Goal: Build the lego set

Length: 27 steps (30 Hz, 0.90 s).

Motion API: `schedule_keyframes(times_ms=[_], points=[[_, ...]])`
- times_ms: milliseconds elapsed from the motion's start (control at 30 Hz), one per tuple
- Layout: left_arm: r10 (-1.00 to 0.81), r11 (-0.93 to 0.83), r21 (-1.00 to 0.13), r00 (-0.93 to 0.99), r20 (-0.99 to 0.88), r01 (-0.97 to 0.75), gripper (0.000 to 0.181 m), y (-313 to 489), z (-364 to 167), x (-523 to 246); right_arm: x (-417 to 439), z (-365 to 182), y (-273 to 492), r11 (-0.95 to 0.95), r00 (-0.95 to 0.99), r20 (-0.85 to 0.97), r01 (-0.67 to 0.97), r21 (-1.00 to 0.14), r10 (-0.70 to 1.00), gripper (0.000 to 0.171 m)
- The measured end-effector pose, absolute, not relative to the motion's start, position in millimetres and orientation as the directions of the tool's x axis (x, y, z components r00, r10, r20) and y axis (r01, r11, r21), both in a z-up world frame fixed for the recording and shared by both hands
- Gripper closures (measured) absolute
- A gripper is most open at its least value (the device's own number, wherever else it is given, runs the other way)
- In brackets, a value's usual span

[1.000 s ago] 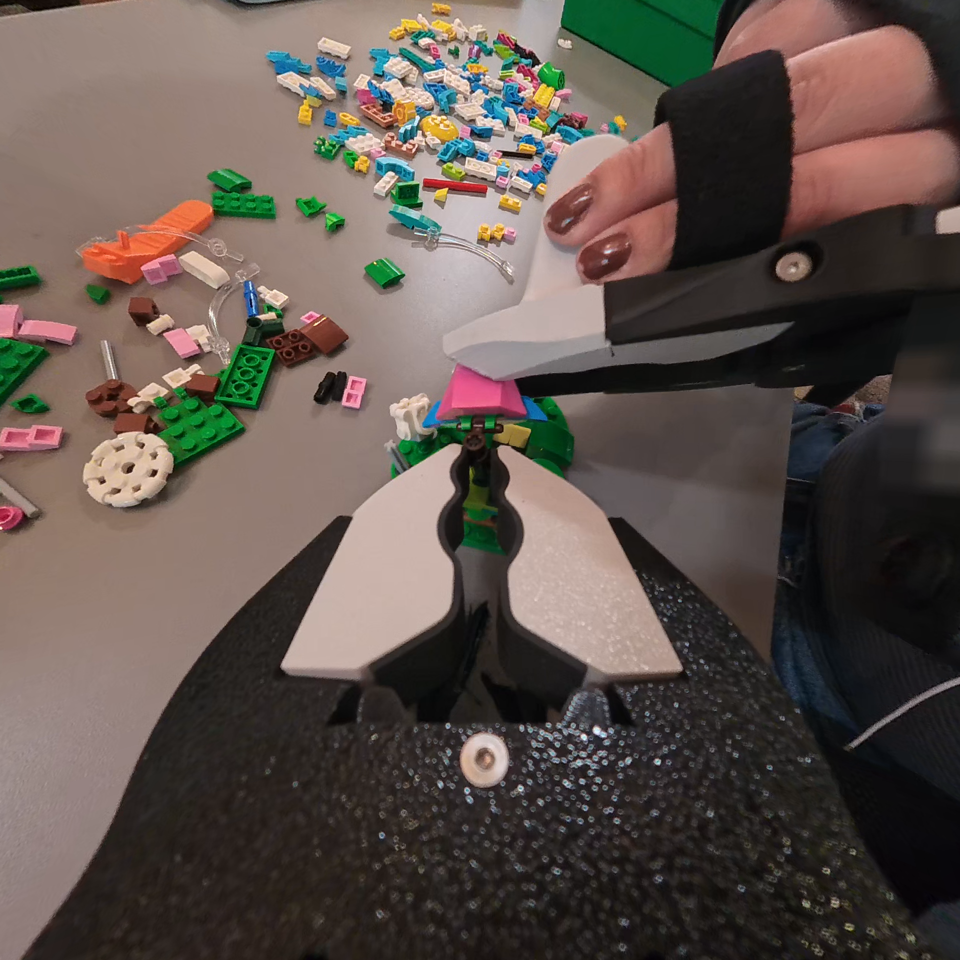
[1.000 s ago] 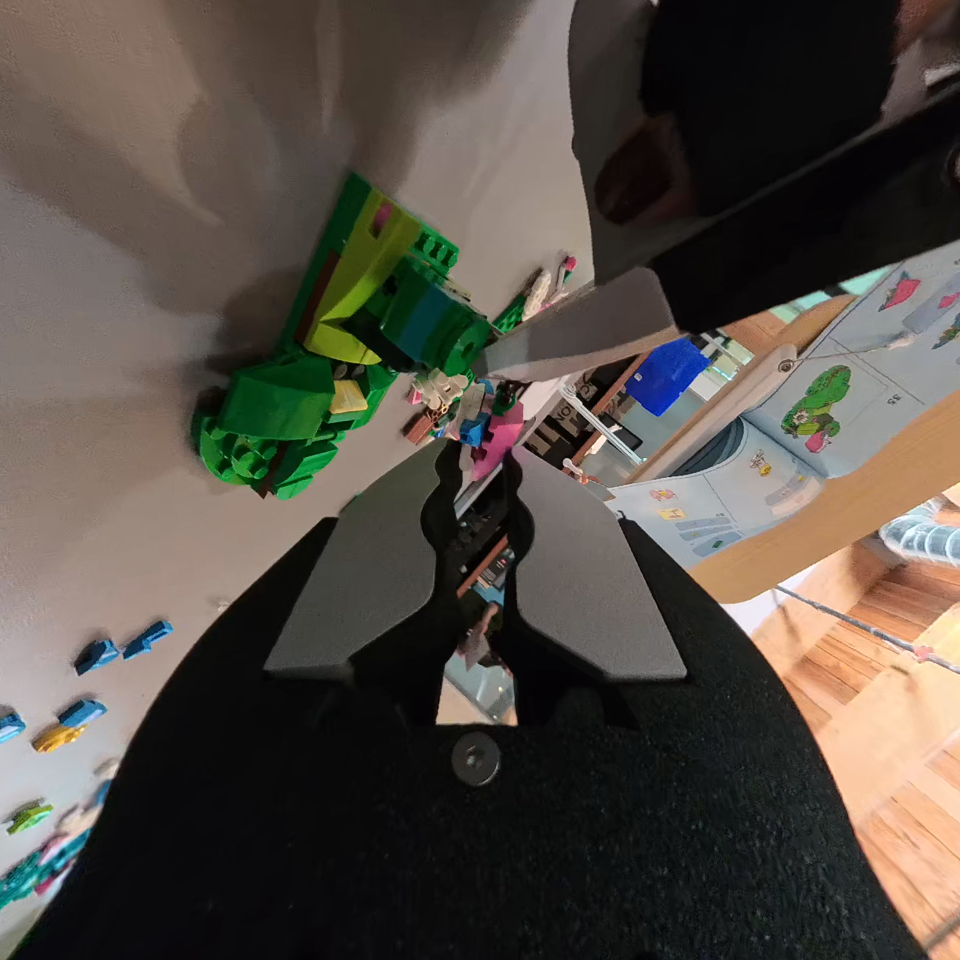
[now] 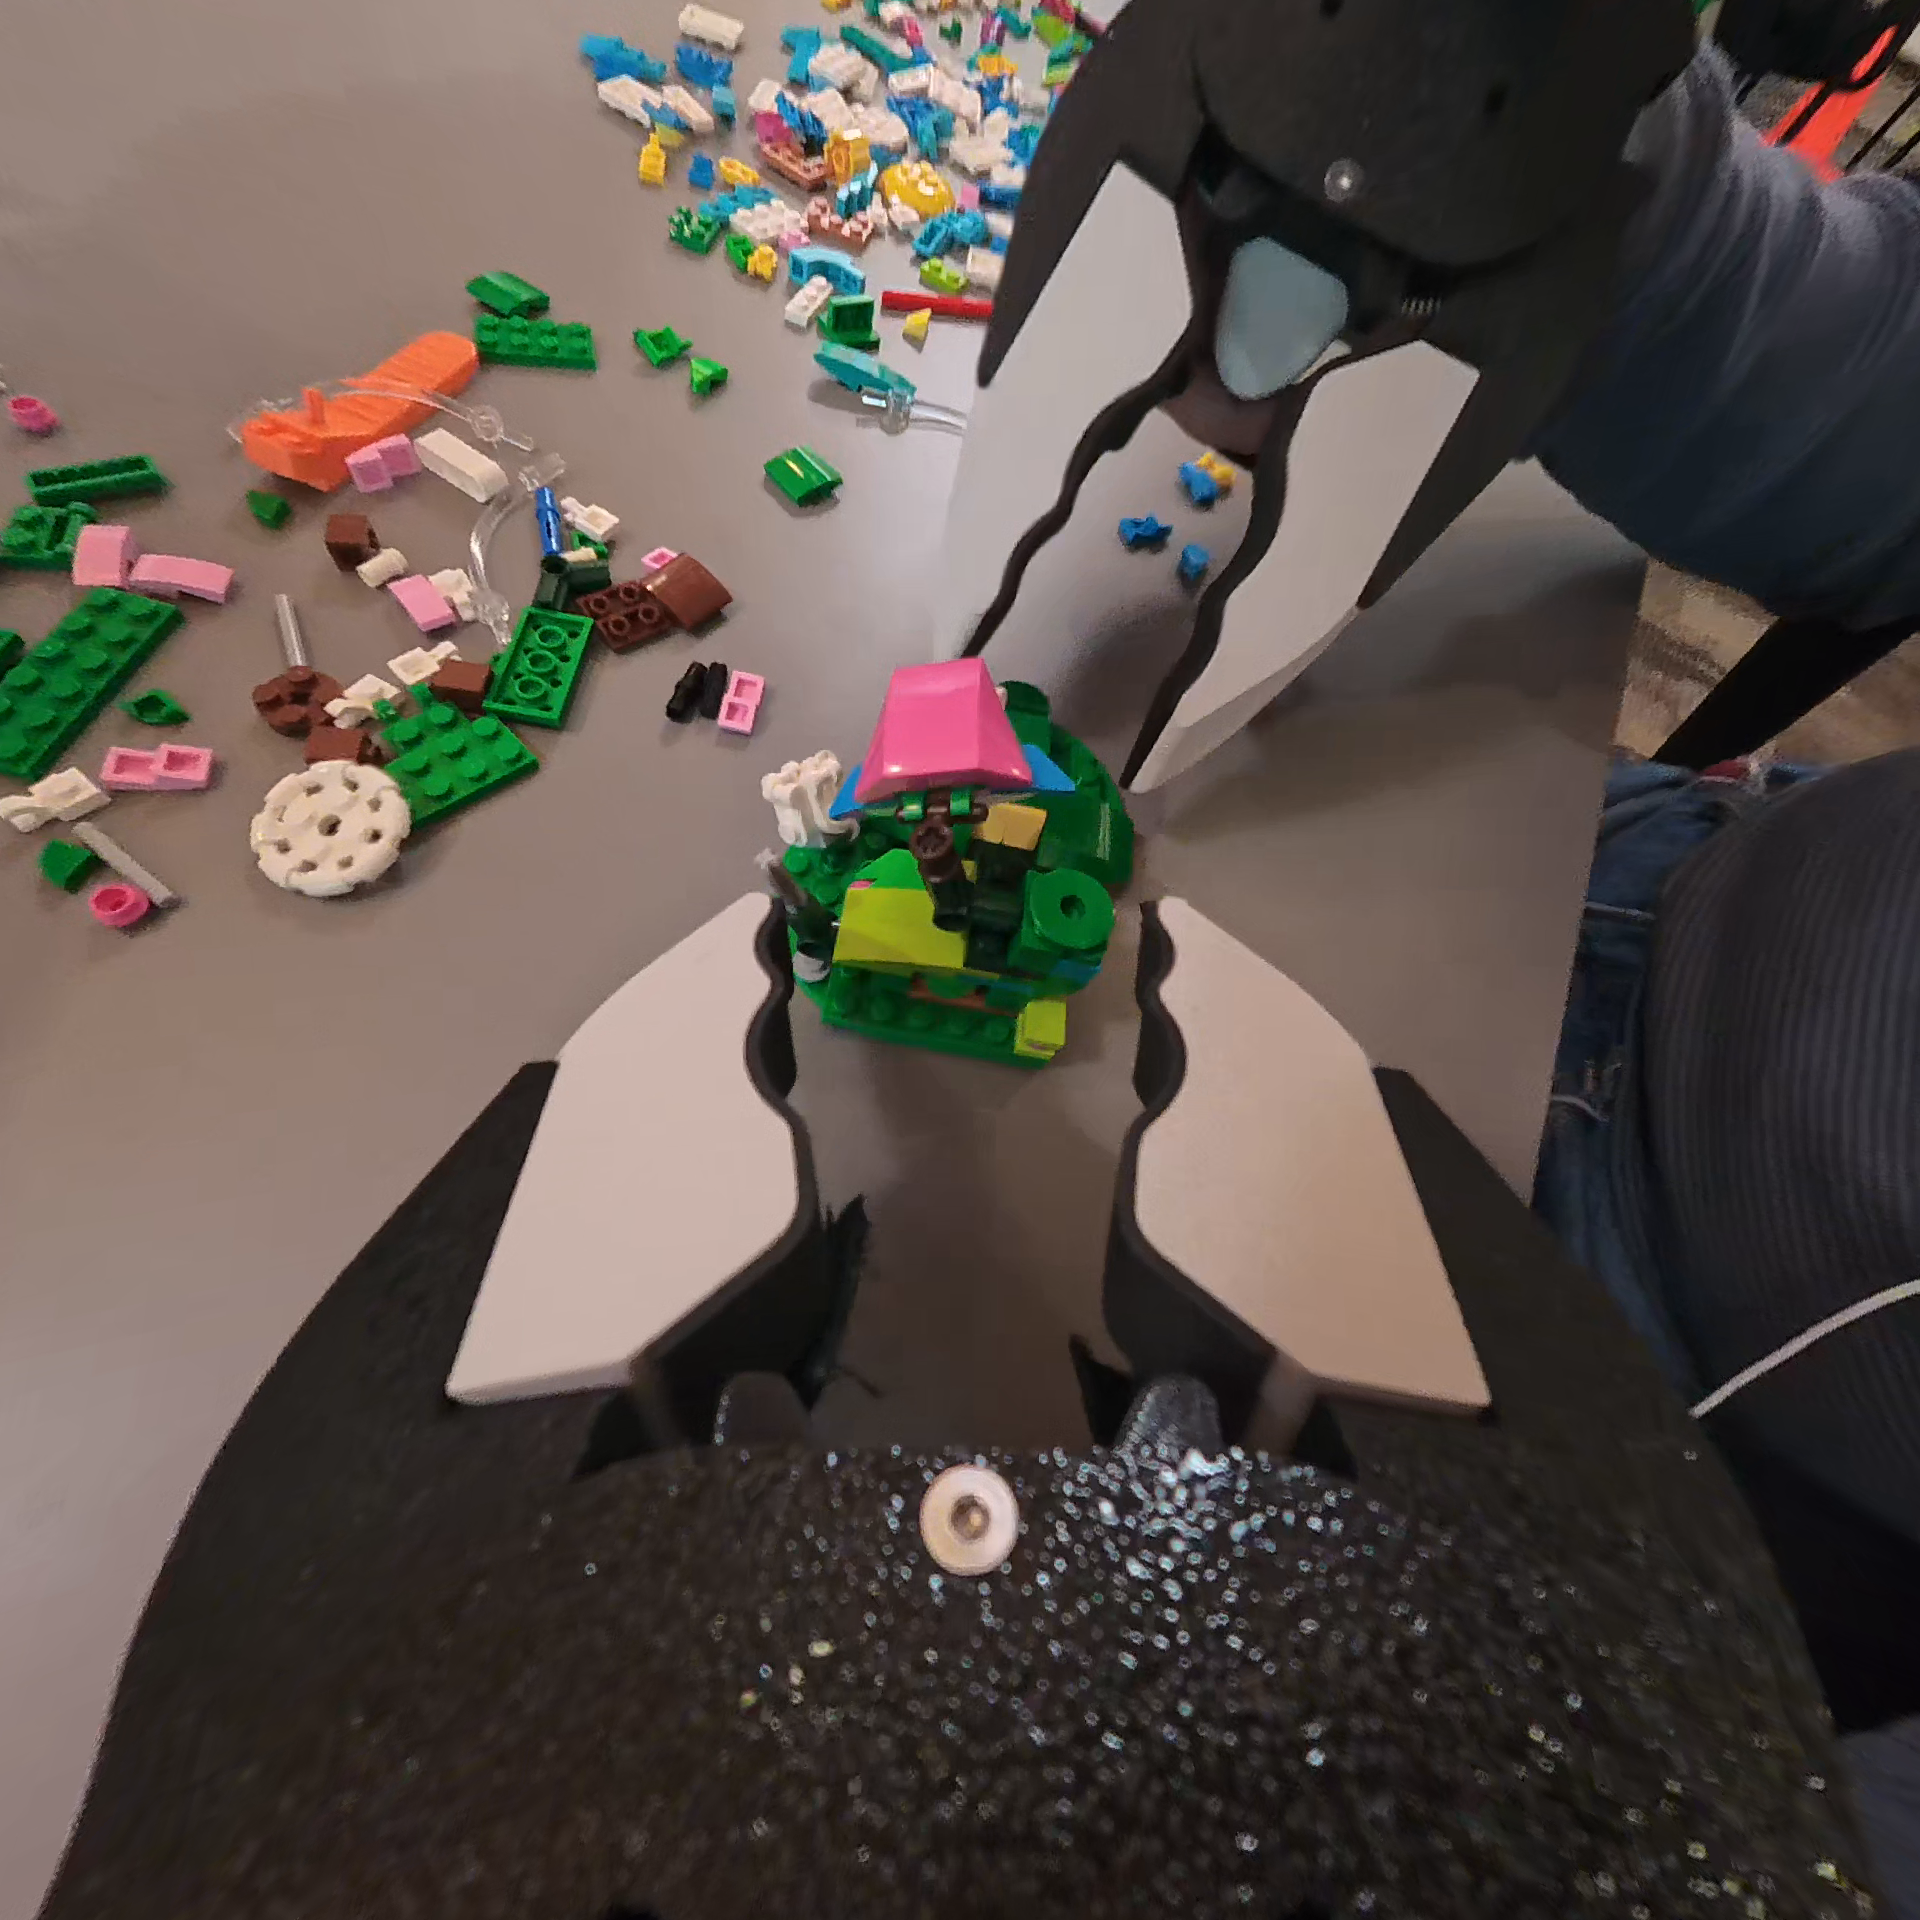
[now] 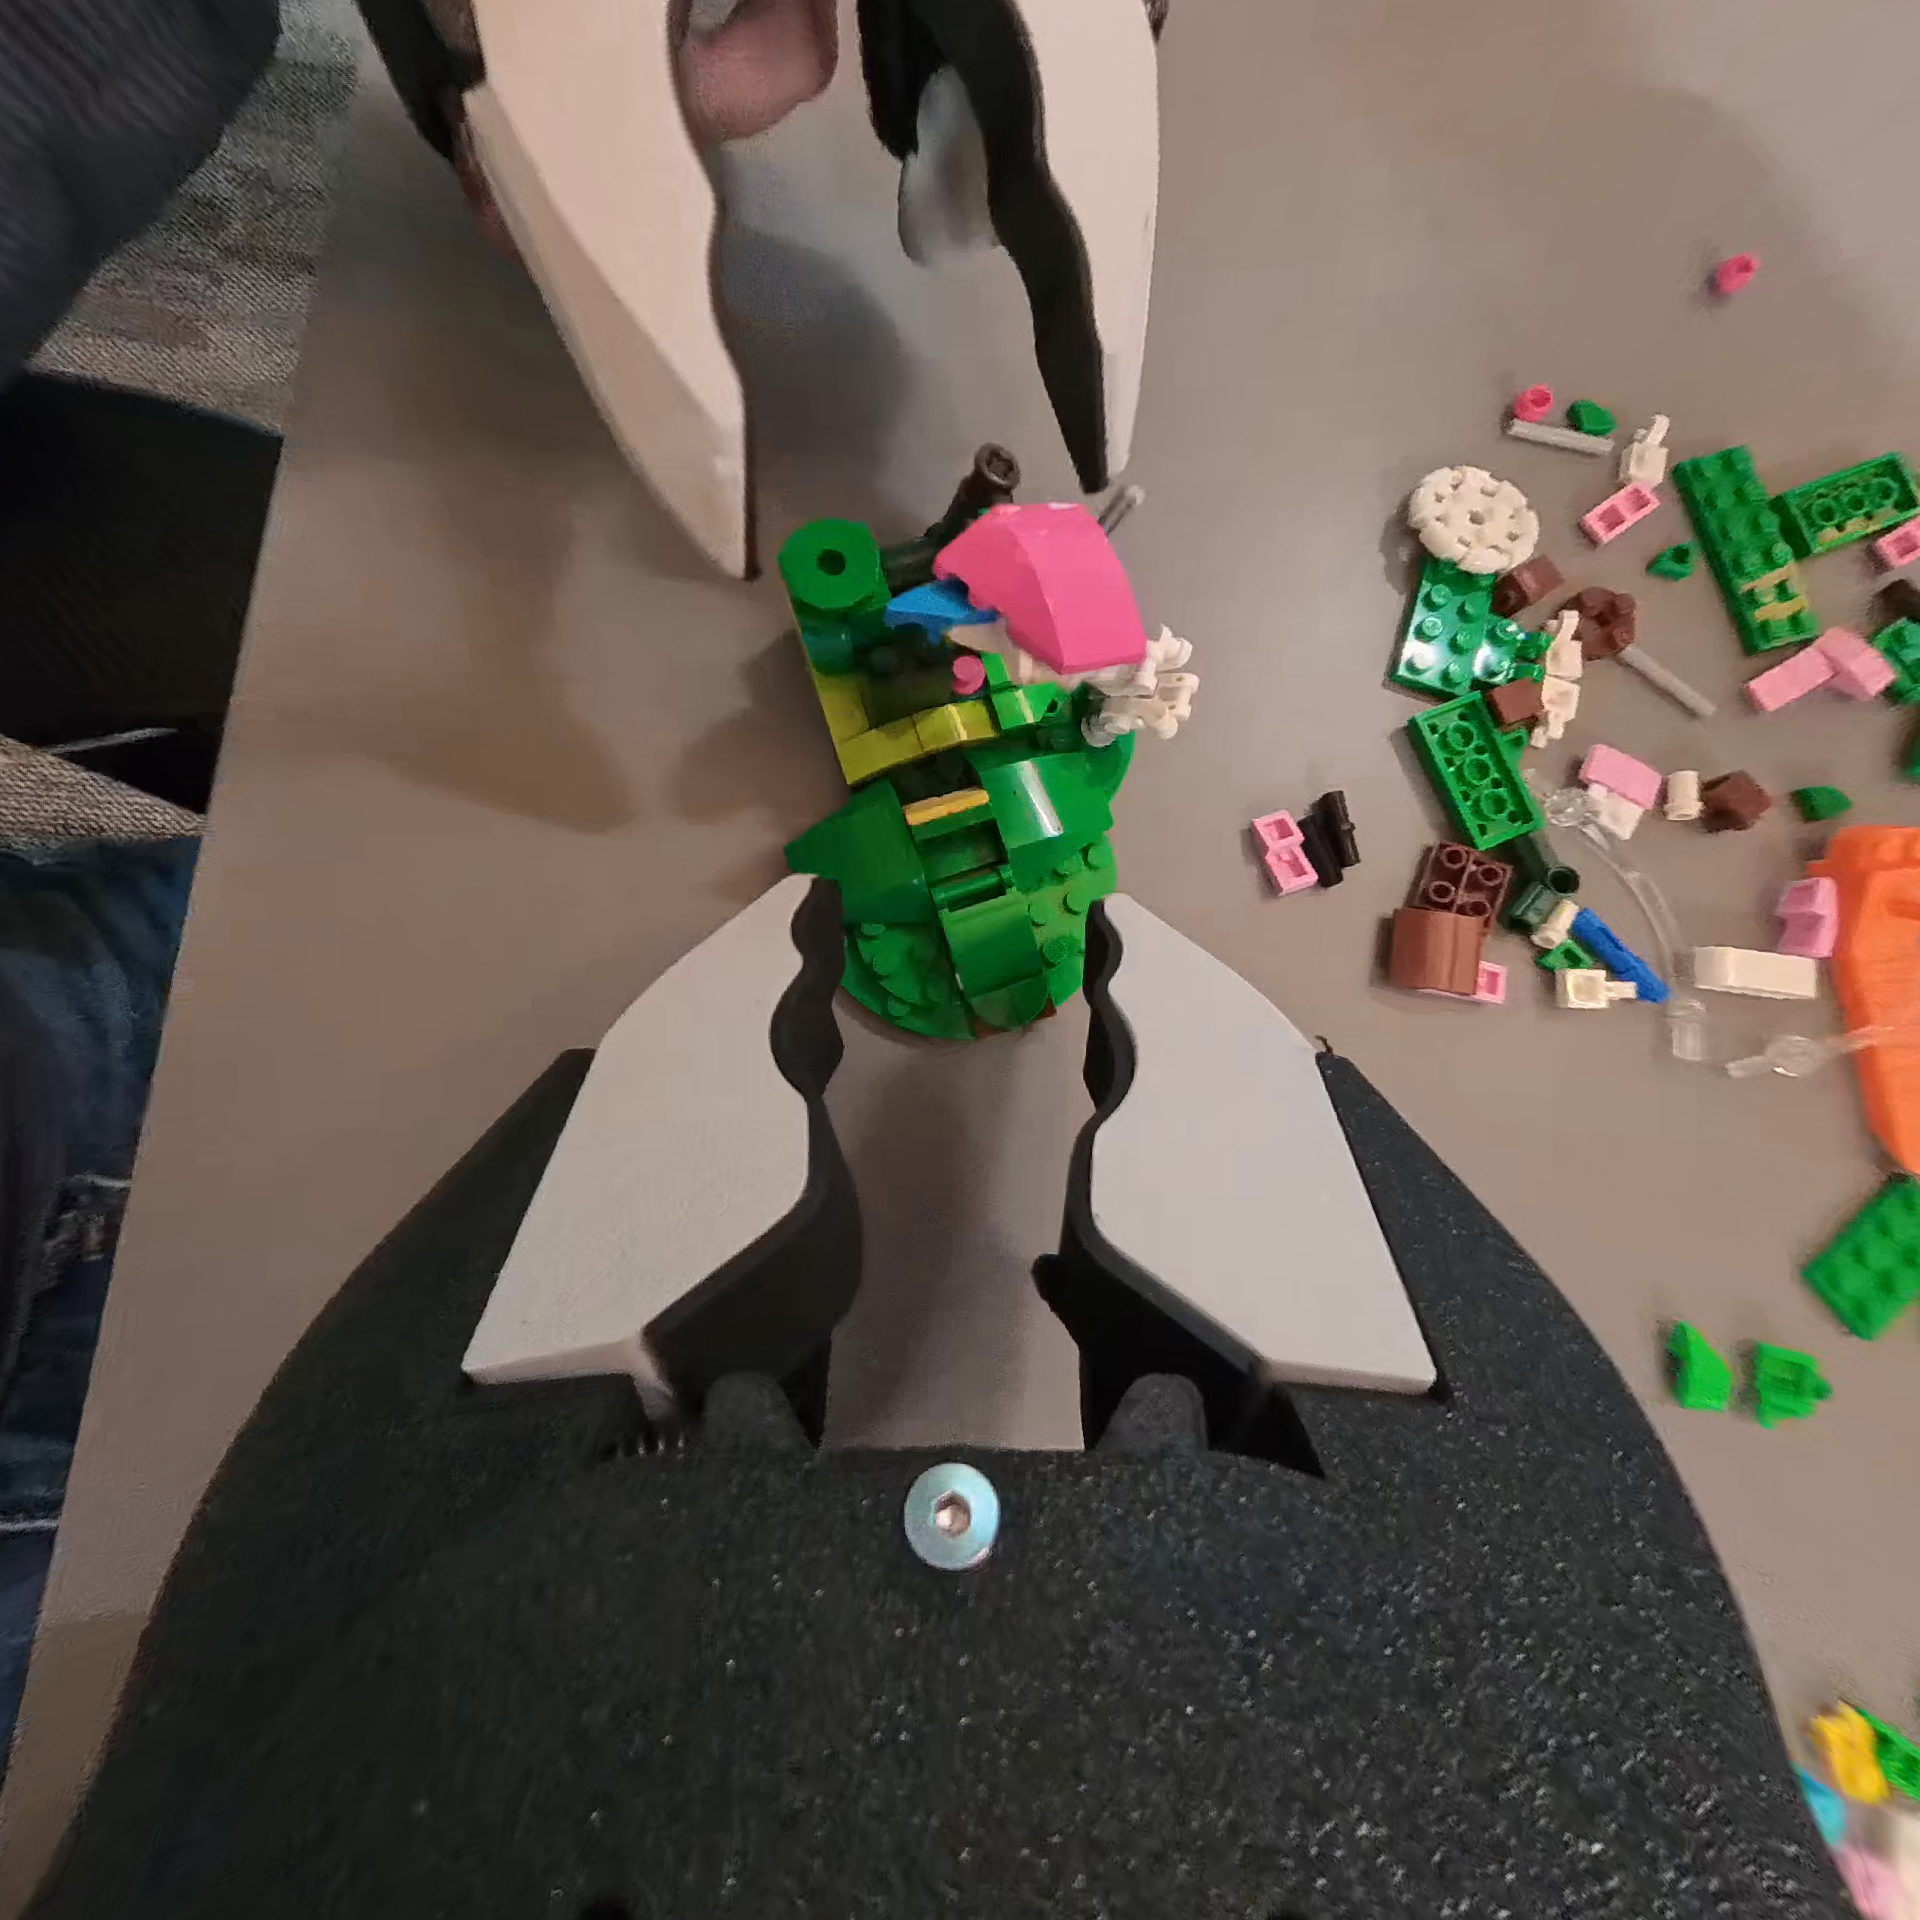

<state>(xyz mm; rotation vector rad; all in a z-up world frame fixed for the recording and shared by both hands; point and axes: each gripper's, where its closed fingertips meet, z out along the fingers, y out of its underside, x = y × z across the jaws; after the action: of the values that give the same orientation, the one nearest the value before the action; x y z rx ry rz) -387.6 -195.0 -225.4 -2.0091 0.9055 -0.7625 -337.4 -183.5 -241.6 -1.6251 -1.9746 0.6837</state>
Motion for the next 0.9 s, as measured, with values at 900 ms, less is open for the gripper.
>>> schedule_keyframes(times_ms=[900], points=[[-0.824, -0.541, -0.722, 0.444, 0.352, -0.431, 0.131, -231.1, -242.4, -373.4, -327.9, -246.5, -169.2, 0.196, -0.093, 0.181, 0.664, -0.722, 0.979, 0.139]])
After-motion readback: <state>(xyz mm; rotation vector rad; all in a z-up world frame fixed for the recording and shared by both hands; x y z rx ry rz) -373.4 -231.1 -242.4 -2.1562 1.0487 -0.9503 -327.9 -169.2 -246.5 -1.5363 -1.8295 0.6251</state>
